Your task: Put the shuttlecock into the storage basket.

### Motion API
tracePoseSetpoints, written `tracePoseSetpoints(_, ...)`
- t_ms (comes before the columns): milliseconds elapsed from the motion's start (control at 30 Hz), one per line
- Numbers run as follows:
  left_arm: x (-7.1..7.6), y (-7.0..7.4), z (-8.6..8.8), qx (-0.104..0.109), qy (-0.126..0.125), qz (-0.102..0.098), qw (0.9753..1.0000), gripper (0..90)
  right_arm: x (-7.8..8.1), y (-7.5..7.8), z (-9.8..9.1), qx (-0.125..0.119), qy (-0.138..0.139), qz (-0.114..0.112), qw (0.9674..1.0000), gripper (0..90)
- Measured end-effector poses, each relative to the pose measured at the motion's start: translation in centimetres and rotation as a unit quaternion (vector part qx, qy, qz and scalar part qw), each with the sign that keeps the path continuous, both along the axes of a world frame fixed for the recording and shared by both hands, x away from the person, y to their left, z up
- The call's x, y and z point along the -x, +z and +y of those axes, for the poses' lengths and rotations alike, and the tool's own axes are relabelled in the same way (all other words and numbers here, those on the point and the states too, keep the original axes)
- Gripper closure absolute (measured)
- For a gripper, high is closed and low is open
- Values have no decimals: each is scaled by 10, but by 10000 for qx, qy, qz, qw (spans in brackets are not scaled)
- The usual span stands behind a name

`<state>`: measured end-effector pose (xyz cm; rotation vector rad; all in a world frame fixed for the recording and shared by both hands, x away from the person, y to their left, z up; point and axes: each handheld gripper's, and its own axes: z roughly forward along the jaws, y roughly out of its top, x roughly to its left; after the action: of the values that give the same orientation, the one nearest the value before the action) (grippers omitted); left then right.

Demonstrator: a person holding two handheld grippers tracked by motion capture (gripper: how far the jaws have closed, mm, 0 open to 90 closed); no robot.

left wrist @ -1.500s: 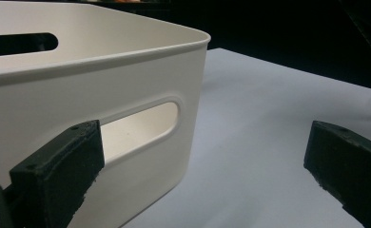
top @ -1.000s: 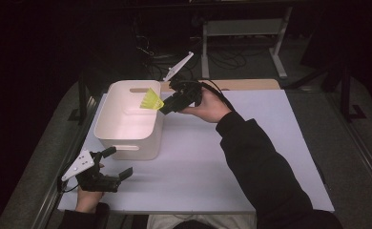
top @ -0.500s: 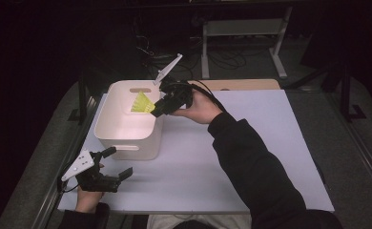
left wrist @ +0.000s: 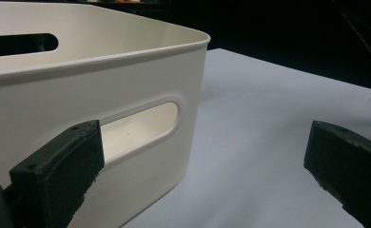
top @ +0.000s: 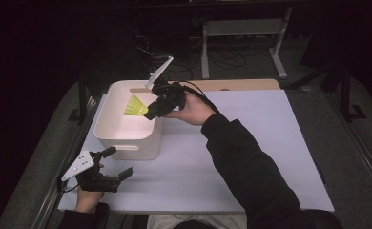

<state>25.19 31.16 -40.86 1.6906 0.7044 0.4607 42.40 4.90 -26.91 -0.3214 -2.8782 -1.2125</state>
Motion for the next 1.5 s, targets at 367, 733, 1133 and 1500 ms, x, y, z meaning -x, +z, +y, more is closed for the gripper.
tracePoseSetpoints(367,0,0,0,0,-4,0,10000,0,3,-5,12,46,100,27,9999,630)
tracePoseSetpoints(733,0,0,0,2,-9,2,10000,0,2,-15,22,58,176,121,9998,630)
tracePoseSetpoints(1133,0,0,0,-3,-9,3,10000,0,-2,-29,32,119,221,267,9993,630)
tracePoseSetpoints(1500,0,0,0,8,-11,-1,10000,0,-6,-40,37,176,222,349,9990,630)
